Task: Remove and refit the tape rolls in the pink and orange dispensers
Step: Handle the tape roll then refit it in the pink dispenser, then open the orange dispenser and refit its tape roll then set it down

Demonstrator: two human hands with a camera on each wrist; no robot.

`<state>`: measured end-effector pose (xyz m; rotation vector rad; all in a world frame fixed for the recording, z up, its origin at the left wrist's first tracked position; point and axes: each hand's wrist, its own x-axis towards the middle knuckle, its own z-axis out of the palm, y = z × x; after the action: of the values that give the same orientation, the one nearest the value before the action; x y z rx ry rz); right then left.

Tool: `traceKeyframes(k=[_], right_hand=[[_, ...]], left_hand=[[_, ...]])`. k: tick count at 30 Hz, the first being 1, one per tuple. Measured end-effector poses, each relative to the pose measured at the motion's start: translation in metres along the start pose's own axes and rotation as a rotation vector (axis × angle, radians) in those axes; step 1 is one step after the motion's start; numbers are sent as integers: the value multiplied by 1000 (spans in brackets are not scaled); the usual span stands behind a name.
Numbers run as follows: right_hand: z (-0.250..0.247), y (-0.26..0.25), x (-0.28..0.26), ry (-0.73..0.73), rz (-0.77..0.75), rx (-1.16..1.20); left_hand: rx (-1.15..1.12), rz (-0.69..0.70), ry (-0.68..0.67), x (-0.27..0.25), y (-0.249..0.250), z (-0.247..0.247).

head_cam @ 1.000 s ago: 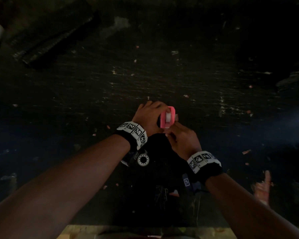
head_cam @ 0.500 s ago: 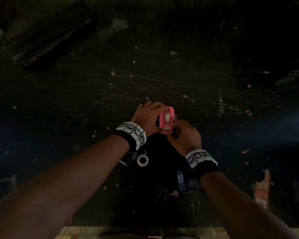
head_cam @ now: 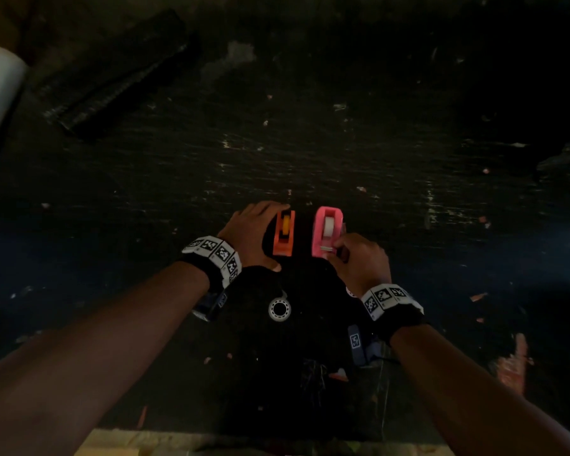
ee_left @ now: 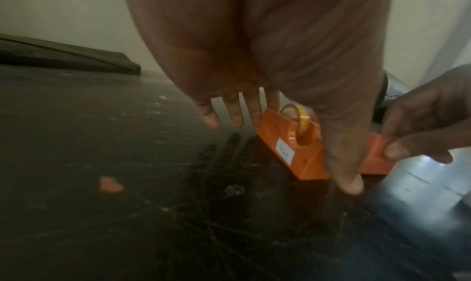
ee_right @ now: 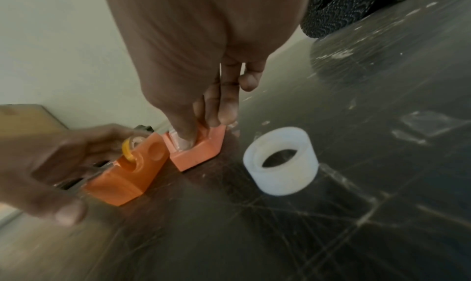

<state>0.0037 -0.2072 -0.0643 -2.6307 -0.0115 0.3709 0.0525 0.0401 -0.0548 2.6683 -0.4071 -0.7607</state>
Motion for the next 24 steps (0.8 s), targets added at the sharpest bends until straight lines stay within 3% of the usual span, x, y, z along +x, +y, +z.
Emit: traceKeyframes(k=[5,8,12,14,18,21,24], right_hand=[[-8,-3,-6,42,-20,14],[-15,-13,-10,76,-32,177],[-26,-29,-9,-170,60,526],[-27,-33,-9,-267,24,659],[-28,-38,-13,-318,17,886],[-28,-38,-18,-344,7,938],[-25,-40,-25,-386,-3,984]], left_hand=[[-95,18,51,1,1,4],[-197,50,98,-4,7,6],[-372,105,125,-23,18,1],[-414,151,150,-34,23,-2],[-523,187,144,-58,29,-14],[-783,127,79,-76,30,-18],[-939,47,146,-82,27,-14]])
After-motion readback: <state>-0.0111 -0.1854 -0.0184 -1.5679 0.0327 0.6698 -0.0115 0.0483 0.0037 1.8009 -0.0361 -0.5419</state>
